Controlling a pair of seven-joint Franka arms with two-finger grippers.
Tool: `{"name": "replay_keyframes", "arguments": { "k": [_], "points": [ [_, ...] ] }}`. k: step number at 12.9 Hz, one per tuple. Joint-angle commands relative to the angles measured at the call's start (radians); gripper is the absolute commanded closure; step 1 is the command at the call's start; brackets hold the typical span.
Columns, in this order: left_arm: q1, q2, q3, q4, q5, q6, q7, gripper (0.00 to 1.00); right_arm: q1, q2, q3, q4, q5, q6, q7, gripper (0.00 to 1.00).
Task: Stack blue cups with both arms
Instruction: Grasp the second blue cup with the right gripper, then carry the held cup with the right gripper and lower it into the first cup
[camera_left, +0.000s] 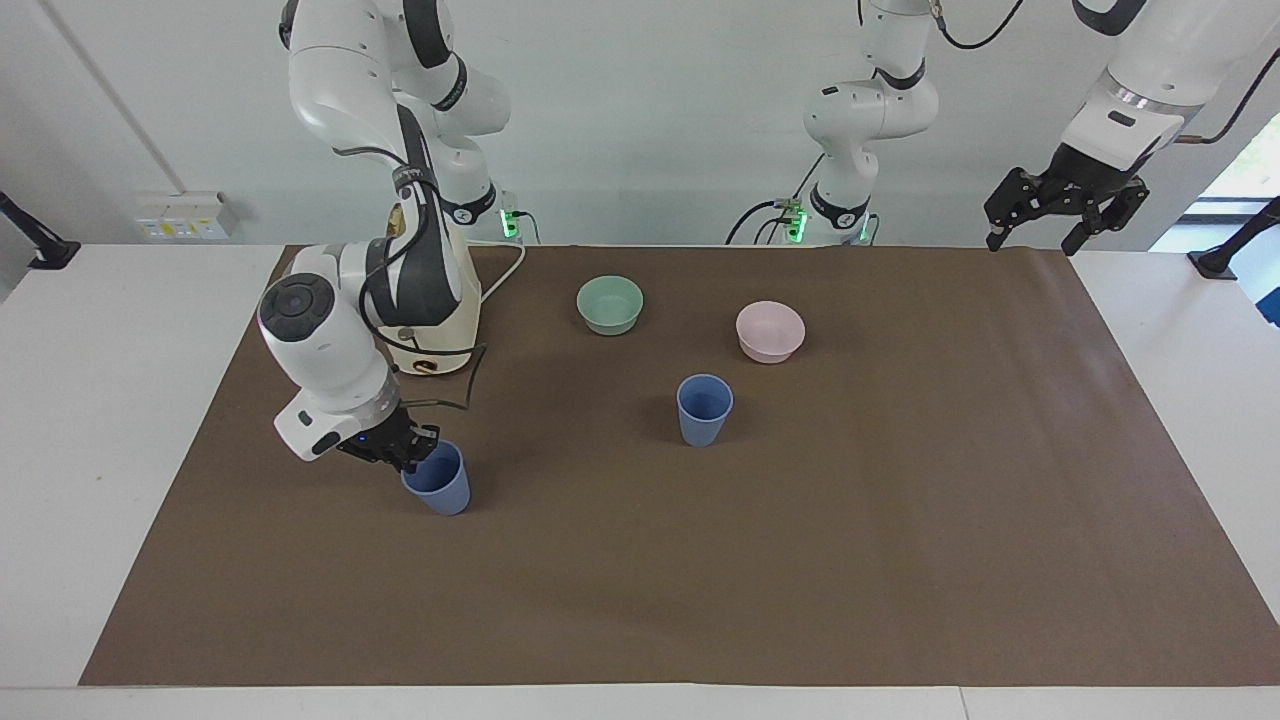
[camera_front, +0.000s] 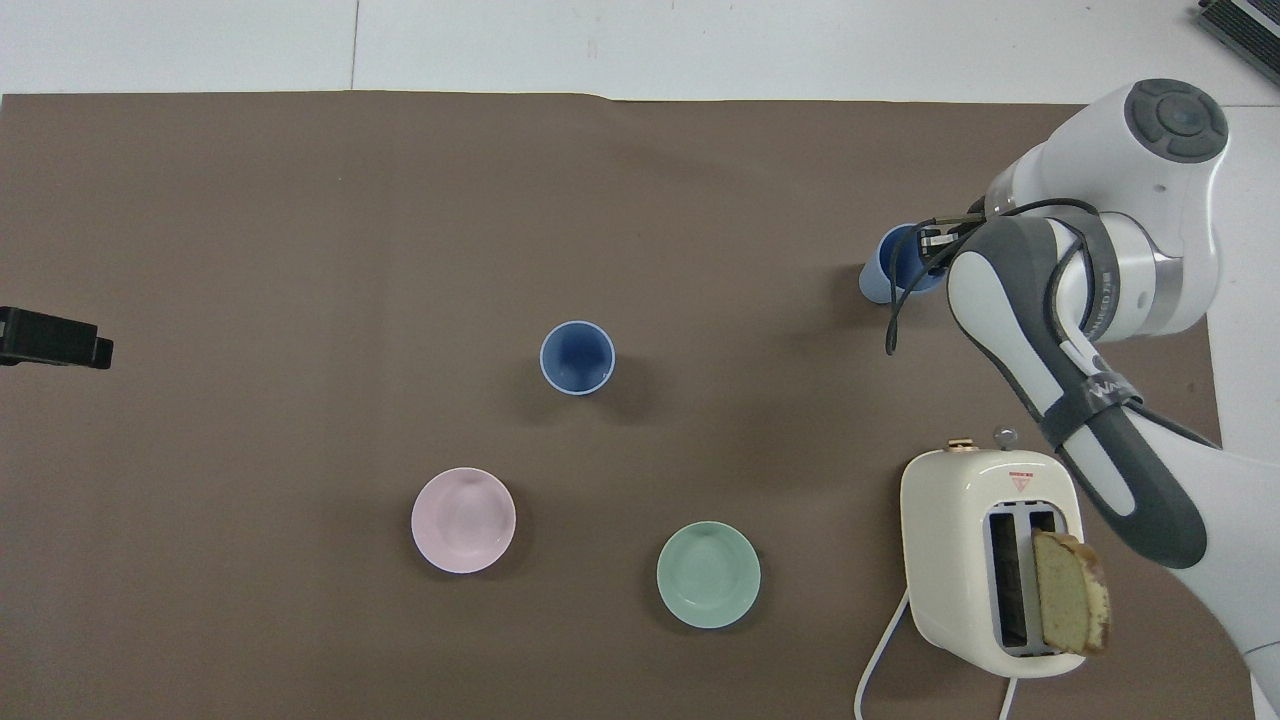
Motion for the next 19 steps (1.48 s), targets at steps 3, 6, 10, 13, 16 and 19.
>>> {"name": "replay_keyframes", "arguments": {
  "k": [3, 6, 10, 13, 16, 19],
  "points": [
    [0.013, -0.012, -0.013, 0.001, 0.01, -0.028, 0.004, 0.0, -0.002, -0.111, 0.016, -0.031, 0.001, 0.007, -0.004, 1.0],
    [0.012, -0.029, -0.013, -0.027, 0.008, -0.026, -0.013, 0.0, -0.002, -0.221, 0.133, -0.02, -0.001, -0.062, 0.128, 1.0],
    [-0.004, -0.014, -0.023, 0.028, 0.011, -0.075, -0.059, 0.0, 0.0, -0.243, 0.286, 0.072, -0.006, -0.222, 0.343, 1.0],
    [-0.019, -0.012, -0.039, 0.025, 0.005, -0.068, -0.1, 0.0, 0.005, -0.237, 0.383, 0.081, -0.01, -0.217, 0.443, 1.0],
    [-0.019, -0.026, -0.039, -0.003, 0.008, -0.066, -0.093, 0.0, 0.11, -0.188, 0.402, 0.124, -0.021, -0.219, 0.624, 1.0],
    [-0.016, -0.029, -0.039, -0.013, 0.005, -0.054, -0.09, 0.0, 0.184, -0.153, 0.402, 0.135, -0.021, -0.182, 0.707, 1.0]
  ]
}}
